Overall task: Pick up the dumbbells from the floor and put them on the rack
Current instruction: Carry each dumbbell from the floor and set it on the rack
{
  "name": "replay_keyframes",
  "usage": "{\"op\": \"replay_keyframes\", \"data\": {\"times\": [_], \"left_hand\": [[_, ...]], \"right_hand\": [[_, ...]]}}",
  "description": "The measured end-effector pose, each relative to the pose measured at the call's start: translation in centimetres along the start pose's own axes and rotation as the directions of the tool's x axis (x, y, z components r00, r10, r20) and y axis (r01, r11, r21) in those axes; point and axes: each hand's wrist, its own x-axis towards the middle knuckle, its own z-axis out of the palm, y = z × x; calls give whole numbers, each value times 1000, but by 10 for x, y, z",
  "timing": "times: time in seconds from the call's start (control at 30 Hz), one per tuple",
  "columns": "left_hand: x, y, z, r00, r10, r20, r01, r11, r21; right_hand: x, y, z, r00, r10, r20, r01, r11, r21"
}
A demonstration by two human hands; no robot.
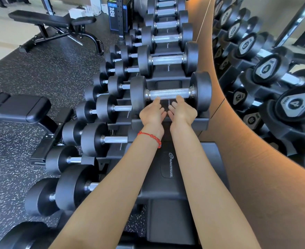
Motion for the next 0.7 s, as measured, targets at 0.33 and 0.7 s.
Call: {"op": "replay_keyframes", "data": {"times": [0.33, 0.7], "left_hand": [[-53, 23, -70, 995, 74, 60, -75, 997, 19], [-74, 89, -234, 875, 462, 143, -453, 682, 574]], "right_hand": [[-80, 13, -6, 997, -57, 50, 61, 995, -79], [-199, 91, 31, 901, -232, 367, 428, 617, -660]]}}
